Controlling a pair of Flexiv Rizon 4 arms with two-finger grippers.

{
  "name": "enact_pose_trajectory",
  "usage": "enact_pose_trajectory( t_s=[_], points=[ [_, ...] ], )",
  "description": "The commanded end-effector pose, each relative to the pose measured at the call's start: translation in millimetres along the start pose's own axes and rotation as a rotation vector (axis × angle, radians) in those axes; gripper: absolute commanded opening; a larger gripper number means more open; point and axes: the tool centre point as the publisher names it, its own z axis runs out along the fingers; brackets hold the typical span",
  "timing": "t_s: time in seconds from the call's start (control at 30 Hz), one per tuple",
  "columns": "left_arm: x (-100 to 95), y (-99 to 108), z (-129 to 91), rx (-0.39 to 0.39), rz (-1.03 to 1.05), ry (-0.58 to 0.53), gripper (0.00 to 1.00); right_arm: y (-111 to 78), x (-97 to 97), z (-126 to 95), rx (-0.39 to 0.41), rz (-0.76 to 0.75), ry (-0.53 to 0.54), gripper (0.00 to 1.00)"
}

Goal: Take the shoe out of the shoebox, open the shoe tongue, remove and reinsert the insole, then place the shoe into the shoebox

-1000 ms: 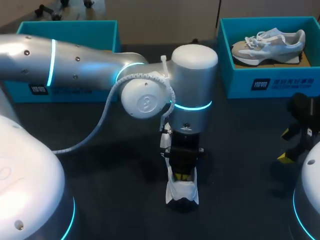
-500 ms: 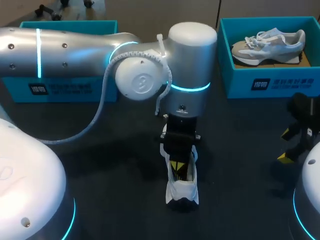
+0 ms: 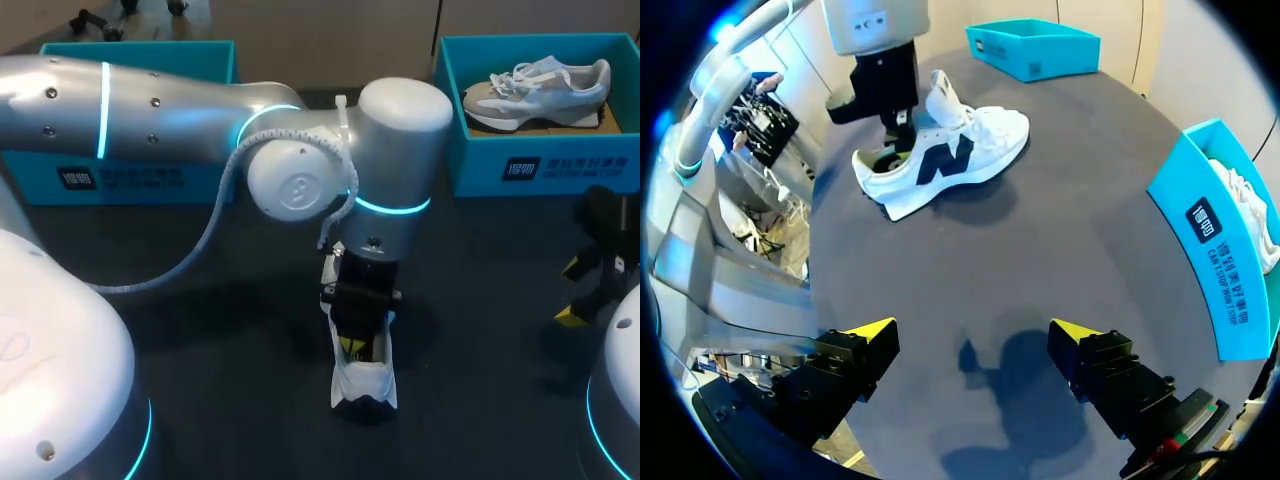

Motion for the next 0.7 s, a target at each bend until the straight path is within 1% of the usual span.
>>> enact_pose_trajectory(
  t_s=[0.03, 0.07, 0.13, 0.3, 0.4, 0.53, 0.6, 0.7],
  points=[
    [-1.4, 1, 16, -0.011, -0.008, -0.024, 0.00, 0.0, 0.7, 1, 0.002, 0.001, -0.002, 1.00],
    [-1.6, 2, 18, -0.024, -0.018, -0.034, 0.00, 0.0, 0.7, 1, 0.002, 0.001, -0.002, 1.00],
    [-2.7, 3, 20, -0.015, -0.029, -0.072, 0.00, 0.0, 0.7, 1, 0.002, 0.001, -0.002, 1.00],
    [-9.0, 11, 20, -0.076, -0.106, -0.137, 0.00, 0.0, 0.7, 1, 0.002, 0.001, -0.002, 1.00],
    [-11.2, 16, 10, -0.073, -0.141, -0.180, 0.00, 0.0, 0.7, 1, 0.002, 0.001, -0.002, 1.00],
    [-10.5, 15, -8, -0.064, -0.150, -0.211, 0.00, 0.0, 0.7, 1, 0.002, 0.001, -0.002, 1.00],
    [-10.1, 12, -16, -0.040, -0.139, -0.203, 0.00, 0.0, 0.7, 1, 0.002, 0.001, -0.002, 1.00],
    [-10.7, 5, -21, -0.011, -0.118, -0.169, 0.00, 0.0, 0.7, 1, 0.002, 0.001, -0.002, 1.00]
  ],
)
